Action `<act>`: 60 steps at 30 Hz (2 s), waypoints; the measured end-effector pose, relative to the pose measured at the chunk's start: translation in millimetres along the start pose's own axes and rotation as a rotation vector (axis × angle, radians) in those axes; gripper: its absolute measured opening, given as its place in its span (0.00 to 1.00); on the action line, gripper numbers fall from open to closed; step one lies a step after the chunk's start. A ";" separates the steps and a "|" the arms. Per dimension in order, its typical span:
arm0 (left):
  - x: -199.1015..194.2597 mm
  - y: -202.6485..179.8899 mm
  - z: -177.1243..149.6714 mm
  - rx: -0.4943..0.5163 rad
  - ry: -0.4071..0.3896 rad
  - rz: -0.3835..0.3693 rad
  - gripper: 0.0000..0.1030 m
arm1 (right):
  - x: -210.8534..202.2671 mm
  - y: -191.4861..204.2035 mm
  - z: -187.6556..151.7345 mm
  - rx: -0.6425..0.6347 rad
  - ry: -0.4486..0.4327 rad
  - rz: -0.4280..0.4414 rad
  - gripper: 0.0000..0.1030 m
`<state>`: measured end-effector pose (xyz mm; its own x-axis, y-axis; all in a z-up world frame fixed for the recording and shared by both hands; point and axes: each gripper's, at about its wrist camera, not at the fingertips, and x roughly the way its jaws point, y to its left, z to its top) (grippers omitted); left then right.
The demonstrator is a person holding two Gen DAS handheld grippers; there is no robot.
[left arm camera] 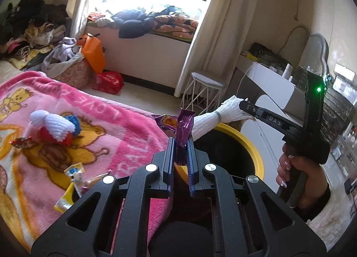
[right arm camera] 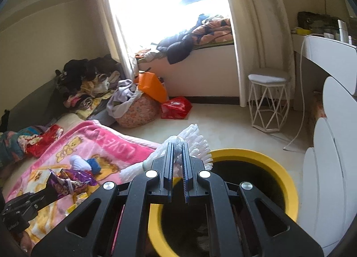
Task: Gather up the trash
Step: 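Carry the purple wrapper and white mesh piece over the yellow-rimmed bin with both tools, then open both tools to drop the items into the bin, then move both open tools back over the blanket toward the remaining trash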
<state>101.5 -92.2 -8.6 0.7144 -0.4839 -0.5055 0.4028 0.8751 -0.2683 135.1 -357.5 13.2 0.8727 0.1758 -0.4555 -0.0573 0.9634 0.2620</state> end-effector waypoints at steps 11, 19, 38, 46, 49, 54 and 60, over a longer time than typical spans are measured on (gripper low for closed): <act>30.7 -28.2 -6.9 0.029 0.039 -0.040 0.07 | 1.0 -26.5 -4.3 -0.028 0.016 -0.161 0.07; 55.3 -47.3 -9.3 0.052 0.072 -0.062 0.07 | 8.1 -44.7 -9.5 -0.042 0.035 -0.250 0.07; 128.7 -64.4 -27.7 0.074 0.232 -0.078 0.07 | 34.9 -84.2 -30.5 0.006 0.137 -0.311 0.14; 121.3 -70.4 -22.5 0.084 0.182 -0.057 0.65 | 27.2 -84.2 -25.4 0.022 0.098 -0.286 0.39; 114.7 -67.4 -20.6 0.066 0.158 -0.054 0.89 | 24.0 -82.4 -23.0 0.030 0.083 -0.275 0.44; 102.5 -61.8 -16.1 0.043 0.127 -0.023 0.90 | 18.7 -78.2 -19.0 0.042 0.064 -0.247 0.52; 84.0 -55.1 -12.5 0.046 0.093 0.008 0.90 | 14.4 -70.4 -14.7 0.051 0.050 -0.202 0.64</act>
<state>132.2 -181.0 -46.5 0.6623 -0.4718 -0.5820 0.4246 0.8764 -0.2272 144.6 -419.8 -24.3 0.8389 -0.0085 -0.5442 0.1417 0.9688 0.2032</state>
